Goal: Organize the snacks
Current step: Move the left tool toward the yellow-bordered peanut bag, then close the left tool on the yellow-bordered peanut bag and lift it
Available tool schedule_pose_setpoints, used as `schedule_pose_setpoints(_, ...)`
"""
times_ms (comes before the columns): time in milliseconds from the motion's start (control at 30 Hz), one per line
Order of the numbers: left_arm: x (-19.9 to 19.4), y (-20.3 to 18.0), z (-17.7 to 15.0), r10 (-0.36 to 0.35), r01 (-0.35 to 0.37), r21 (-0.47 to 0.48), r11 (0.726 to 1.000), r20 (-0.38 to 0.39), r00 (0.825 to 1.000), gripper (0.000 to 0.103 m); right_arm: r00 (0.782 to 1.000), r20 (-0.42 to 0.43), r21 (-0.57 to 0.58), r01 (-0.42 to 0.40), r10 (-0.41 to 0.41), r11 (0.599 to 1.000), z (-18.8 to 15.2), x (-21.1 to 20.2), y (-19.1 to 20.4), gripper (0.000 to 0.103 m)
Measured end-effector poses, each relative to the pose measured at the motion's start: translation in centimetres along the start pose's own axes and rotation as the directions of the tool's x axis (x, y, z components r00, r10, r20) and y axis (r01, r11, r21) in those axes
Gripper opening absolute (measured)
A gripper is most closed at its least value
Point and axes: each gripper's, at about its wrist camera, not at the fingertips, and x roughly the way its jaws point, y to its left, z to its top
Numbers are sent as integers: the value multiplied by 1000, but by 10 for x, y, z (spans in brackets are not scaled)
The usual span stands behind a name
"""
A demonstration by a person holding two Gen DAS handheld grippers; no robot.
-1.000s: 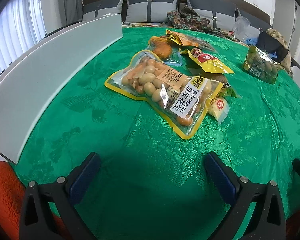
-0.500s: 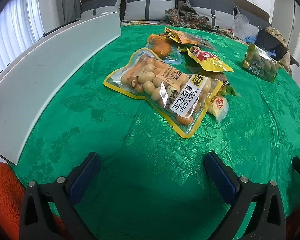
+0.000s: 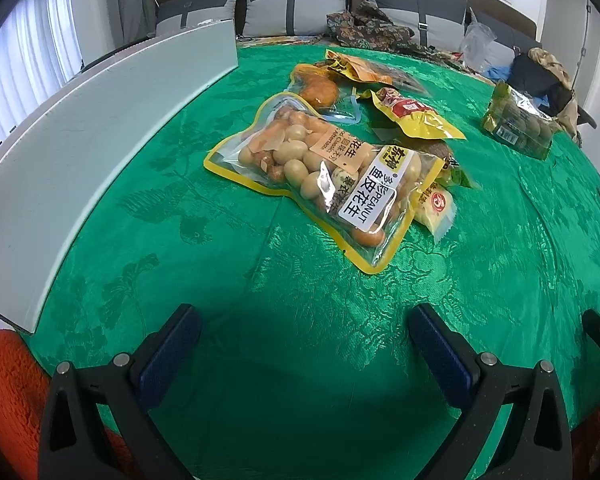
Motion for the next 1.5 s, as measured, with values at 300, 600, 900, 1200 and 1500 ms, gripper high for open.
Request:
schedule_pose_setpoints(300, -2, 9, 7, -81, 80, -10, 997, -81, 993, 103, 1000, 5, 1, 2, -2, 1000, 0, 0, 0, 86)
schedule_pose_setpoints(600, 16, 29, 96, -198, 164, -265, 950, -108, 974, 103, 1000, 17, 6, 9, -9, 1000, -1, 1, 1, 86)
schedule_pose_setpoints(900, 48, 45, 101, -47, 4, -213, 977, -197, 979, 103, 1000, 7, 0, 0, 0, 1000, -1, 0, 1, 86)
schedule_pose_setpoints(1200, 39, 65, 86, -41, 15, -99, 995, -276, 960, 102, 1000, 5, 2, 0, 0, 1000, -1, 0, 1, 86)
schedule_pose_setpoints(1500, 39, 53, 63, 31, -72, -112, 991, -327, 944, 103, 1000, 8, 1, 0, 0, 1000, -1, 1, 1, 86)
